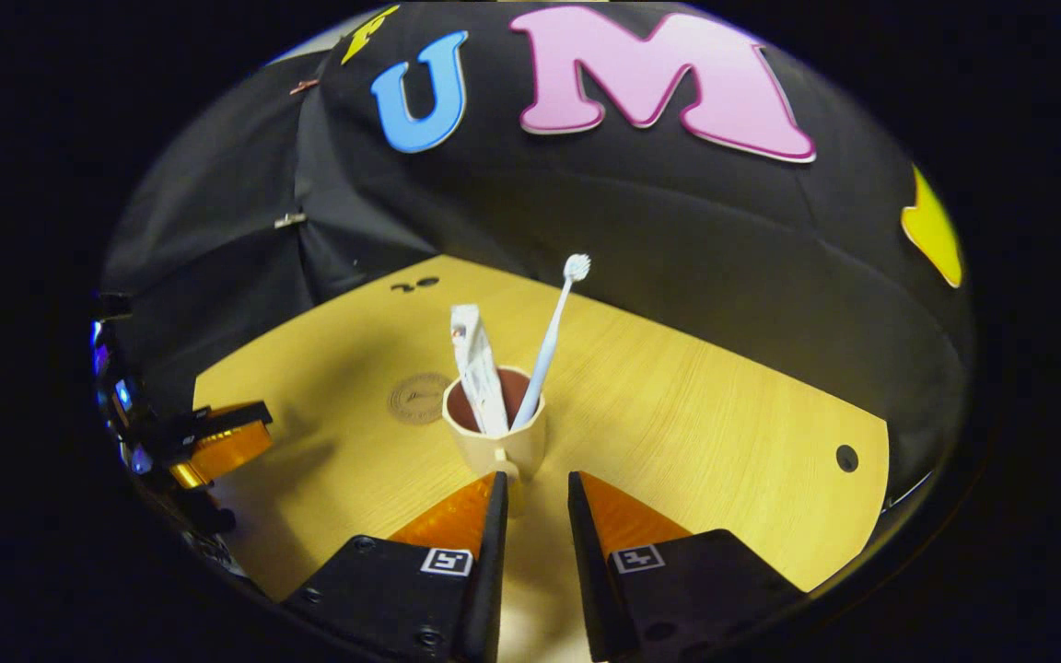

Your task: Put the toothbrush and toothpaste on the desktop into the cup, then pick up the cup and place it on the coaster on the desktop.

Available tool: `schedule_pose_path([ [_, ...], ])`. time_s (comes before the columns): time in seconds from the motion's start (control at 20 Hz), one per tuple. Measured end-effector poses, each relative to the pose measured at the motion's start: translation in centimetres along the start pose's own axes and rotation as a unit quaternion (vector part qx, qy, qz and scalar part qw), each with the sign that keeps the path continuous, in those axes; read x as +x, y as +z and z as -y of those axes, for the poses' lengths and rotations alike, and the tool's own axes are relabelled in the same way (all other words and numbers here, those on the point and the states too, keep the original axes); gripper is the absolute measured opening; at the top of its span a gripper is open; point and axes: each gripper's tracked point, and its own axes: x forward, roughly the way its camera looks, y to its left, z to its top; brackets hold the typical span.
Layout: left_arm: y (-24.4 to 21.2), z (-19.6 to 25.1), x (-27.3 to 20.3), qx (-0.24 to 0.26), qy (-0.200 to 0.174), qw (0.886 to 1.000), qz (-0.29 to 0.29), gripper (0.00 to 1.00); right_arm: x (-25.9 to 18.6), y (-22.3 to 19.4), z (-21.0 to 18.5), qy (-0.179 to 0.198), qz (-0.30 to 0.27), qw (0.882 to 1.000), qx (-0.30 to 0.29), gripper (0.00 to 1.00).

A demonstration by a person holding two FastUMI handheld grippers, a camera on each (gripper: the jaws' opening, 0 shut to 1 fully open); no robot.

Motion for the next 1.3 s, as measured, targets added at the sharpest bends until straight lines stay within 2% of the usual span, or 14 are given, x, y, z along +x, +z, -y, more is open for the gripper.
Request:
schedule_pose_path([
  [0.2,0.6,-2.0,-0.9,-0.004,0.002,1.000,0.002,0.66,1.9,-2.9,-1.0,-0.002,-0.082,0.996,-0.047,0.40],
  [0.25,0.8,-2.5,-0.9,-0.007,0.004,1.000,0.006,0.66,2.2,-3.6,-1.1,-0.003,-0.101,0.993,-0.055,0.37],
  [0.3,1.0,-2.9,-0.8,-0.011,0.006,1.000,0.008,0.66,2.9,-4.1,-1.3,0.000,-0.116,0.992,-0.057,0.43],
  [0.35,1.0,-3.2,-0.7,-0.015,0.006,1.000,0.010,0.66,3.4,-4.5,-1.4,0.003,-0.128,0.990,-0.056,0.43],
  [0.8,-0.2,-6.8,0.4,-0.050,0.033,0.998,-0.003,0.66,8.4,-3.7,-1.1,0.002,-0.194,0.977,-0.091,0.43],
  [1.15,-0.6,-9.2,0.8,-0.064,0.053,0.996,-0.009,0.66,11.0,-5.6,-1.5,0.007,-0.252,0.963,-0.094,0.46],
  [1.25,-0.8,-9.7,1.0,-0.067,0.056,0.996,-0.010,0.66,11.2,-5.7,-1.8,0.017,-0.259,0.963,-0.068,0.44],
  [1.3,-0.8,-10.0,1.1,-0.069,0.057,0.996,-0.012,0.66,11.2,-5.8,-1.9,0.017,-0.263,0.963,-0.058,0.35],
])
